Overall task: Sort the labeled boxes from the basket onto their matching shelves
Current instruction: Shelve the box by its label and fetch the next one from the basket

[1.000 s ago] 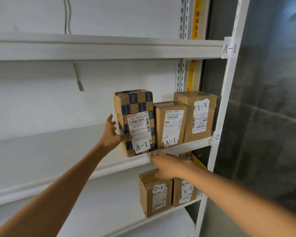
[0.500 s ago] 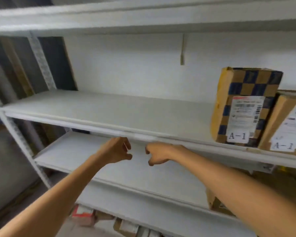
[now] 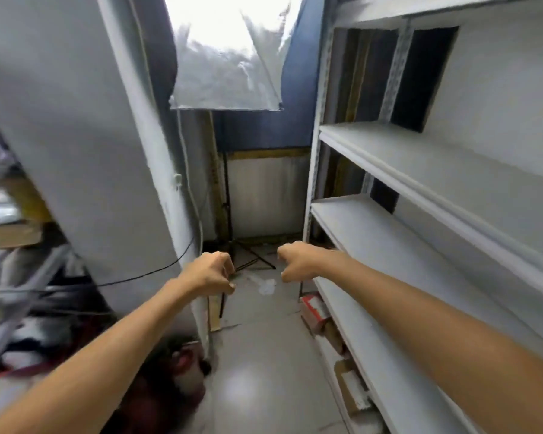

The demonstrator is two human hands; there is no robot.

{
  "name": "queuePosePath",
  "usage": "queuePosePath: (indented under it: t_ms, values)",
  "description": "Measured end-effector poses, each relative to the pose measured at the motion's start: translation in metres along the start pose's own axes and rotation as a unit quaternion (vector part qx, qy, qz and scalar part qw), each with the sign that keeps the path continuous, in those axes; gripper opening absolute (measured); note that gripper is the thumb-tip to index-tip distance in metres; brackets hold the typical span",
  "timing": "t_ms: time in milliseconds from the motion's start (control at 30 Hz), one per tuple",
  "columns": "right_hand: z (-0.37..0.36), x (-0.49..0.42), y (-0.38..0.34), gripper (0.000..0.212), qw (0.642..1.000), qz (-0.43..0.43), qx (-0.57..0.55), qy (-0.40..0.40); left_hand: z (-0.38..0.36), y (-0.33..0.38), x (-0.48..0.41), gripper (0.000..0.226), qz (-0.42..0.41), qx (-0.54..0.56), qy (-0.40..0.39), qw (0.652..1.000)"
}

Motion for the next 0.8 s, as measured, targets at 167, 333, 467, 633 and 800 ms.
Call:
queuePosePath:
  t_ms: [167,333,467,633,800]
  values:
    - [-0.048,-0.001,-0.146,0.039,0.980,0.187,0.023,-0.062,0.002,-0.111,0.137,0.037,0.169,0.008,0.031,0.985]
    - [-0.087,0.034,-0.285,0.041,0.931,0.350,0.043,-0.095,0.009,-0.180,0.288,0.032,0.313,0.025,0.073,0.947]
    - [-0.113,0.082,-0.375,0.043,0.883,0.445,0.056,-0.134,0.017,-0.217,0.404,0.035,0.436,0.012,0.119,0.892]
    - [-0.135,0.126,-0.462,0.047,0.839,0.513,0.065,-0.169,0.008,-0.243,0.514,0.027,0.530,0.006,0.124,0.839]
    - [-0.148,0.159,-0.539,0.048,0.813,0.547,0.096,-0.176,0.000,-0.267,0.598,0.030,0.584,0.029,0.131,0.801]
Point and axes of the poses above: each hand's wrist, its own x-axis away from the middle knuckle, its own z-axis out of the back of the hand, y = z × x, the point moved 5 cm from there along -x, towards the middle knuckle, and after that the axes turned 8 degrees about y, right-handed, at the moved point
